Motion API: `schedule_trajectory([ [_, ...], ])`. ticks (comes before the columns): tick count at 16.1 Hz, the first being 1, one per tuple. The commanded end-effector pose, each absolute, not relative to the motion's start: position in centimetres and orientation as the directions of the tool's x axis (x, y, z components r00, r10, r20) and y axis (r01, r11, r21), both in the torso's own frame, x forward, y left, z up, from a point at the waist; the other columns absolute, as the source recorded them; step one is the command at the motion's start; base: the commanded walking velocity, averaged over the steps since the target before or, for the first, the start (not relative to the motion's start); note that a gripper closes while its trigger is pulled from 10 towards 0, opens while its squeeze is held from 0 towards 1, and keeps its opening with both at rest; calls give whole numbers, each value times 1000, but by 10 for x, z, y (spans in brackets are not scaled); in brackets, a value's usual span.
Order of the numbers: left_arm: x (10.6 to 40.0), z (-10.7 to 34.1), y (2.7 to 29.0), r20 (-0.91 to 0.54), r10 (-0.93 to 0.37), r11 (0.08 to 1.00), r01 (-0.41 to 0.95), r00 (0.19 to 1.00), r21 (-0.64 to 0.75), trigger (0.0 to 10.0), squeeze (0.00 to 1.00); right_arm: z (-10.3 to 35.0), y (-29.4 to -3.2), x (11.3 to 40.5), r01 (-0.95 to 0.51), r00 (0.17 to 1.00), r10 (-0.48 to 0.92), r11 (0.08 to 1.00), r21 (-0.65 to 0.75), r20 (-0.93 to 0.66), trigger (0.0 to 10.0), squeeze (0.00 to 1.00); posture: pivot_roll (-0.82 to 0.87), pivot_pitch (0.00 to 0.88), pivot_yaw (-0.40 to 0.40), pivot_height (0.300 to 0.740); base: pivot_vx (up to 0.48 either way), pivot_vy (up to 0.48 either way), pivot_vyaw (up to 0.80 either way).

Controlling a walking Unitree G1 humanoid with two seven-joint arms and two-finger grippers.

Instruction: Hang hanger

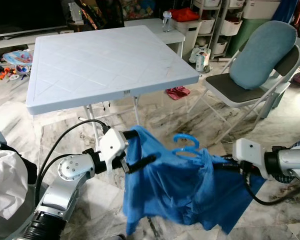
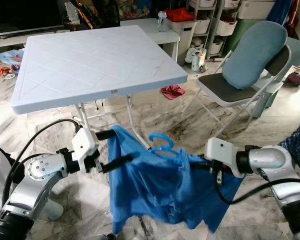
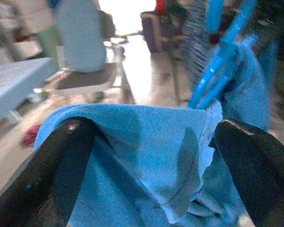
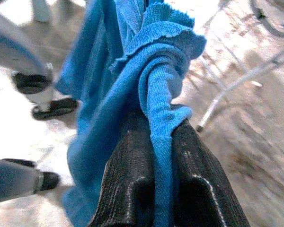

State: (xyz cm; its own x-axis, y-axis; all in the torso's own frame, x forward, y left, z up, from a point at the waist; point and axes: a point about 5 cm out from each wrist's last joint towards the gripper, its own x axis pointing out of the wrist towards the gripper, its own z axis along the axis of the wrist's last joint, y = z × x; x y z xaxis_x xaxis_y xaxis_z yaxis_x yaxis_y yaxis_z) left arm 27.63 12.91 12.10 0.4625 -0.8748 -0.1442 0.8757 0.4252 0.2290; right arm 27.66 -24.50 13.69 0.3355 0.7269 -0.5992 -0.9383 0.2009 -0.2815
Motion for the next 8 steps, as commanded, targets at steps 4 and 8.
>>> schedule_trajectory([
  [4,260,114,124,-255,-935,254,967,248,9,10000,0,146,-258,314,-762,629,529,273,-587,-570,10000,0,-109,0,-4,740,0,0,0],
  [8,263,58,148,-504,-749,482,876,430,32,10000,0,194,-243,345,-478,843,519,605,-637,-139,10000,0,-102,0,-7,740,0,0,0],
])
